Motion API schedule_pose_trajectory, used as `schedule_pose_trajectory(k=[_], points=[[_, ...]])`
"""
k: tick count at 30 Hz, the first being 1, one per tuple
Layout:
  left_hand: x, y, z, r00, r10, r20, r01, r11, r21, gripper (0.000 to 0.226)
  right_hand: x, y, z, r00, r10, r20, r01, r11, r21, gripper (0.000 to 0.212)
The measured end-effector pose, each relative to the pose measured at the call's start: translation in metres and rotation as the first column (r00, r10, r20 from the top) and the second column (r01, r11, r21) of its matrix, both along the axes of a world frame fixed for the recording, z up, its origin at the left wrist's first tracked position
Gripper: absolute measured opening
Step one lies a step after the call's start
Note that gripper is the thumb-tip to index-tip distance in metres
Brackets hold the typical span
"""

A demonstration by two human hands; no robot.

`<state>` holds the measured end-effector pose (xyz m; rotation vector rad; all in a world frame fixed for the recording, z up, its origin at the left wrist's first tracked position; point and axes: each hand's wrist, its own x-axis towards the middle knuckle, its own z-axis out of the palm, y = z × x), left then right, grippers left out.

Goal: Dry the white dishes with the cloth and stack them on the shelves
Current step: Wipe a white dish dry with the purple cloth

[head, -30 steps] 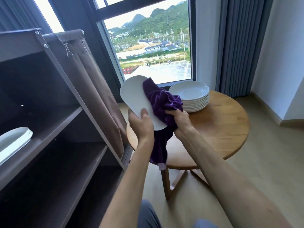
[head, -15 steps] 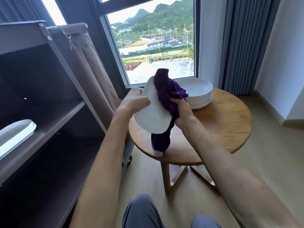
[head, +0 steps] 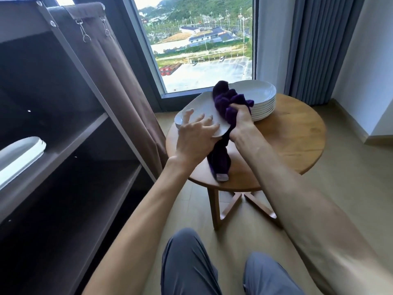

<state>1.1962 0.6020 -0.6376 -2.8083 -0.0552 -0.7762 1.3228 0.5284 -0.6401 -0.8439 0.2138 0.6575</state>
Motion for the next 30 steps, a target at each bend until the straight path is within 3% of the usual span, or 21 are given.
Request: schedule_pose_trajectory(k=[4, 8, 11, 14, 18, 22, 26, 30], points=[[-0.004, -0.007, 0.011, 0.977, -0.153, 0.151, 0.186, 0.954, -0.236, 0.032, 0.004, -0.010, 0.019, 0.993, 0.105, 0.059, -0.114, 0.977, 0.182, 0.007], [-0.013, 0.000, 0.038, 0.968, -0.139, 0.211, 0.228, 0.836, -0.498, 0.038, 0.015, -0.026, 0.018, 0.954, 0.190, 0.232, -0.239, 0.948, 0.209, 0.020], [-0.022, 0.008, 0.046, 0.950, -0.128, 0.285, 0.307, 0.551, -0.776, 0.030, 0.024, -0.035, 0.018, 0.924, 0.168, 0.343, -0.257, 0.938, 0.233, 0.031], [-0.028, 0.017, 0.042, 0.923, 0.014, 0.385, 0.374, 0.211, -0.903, 0.029, 0.028, -0.038, 0.023, 0.877, 0.179, 0.446, -0.286, 0.940, 0.184, 0.037], [-0.030, 0.029, 0.022, 0.916, 0.119, 0.383, 0.397, -0.126, -0.909, 0.048, 0.029, -0.044, 0.033, 0.808, 0.246, 0.536, -0.307, 0.951, 0.026, 0.031], [-0.028, 0.036, -0.005, 0.919, 0.166, 0.358, 0.391, -0.265, -0.881, 0.055, 0.027, -0.043, 0.025, 0.809, 0.246, 0.534, -0.288, 0.958, -0.004, 0.025], [-0.026, 0.033, -0.026, 0.903, 0.188, 0.385, 0.425, -0.512, -0.746, 0.056, 0.023, -0.050, 0.015, 0.839, 0.273, 0.472, -0.324, 0.945, 0.030, 0.022], [-0.015, 0.017, -0.035, 0.846, 0.365, 0.389, 0.533, -0.615, -0.582, 0.040, 0.011, -0.044, 0.012, 0.890, 0.211, 0.404, -0.289, 0.947, 0.143, 0.017]])
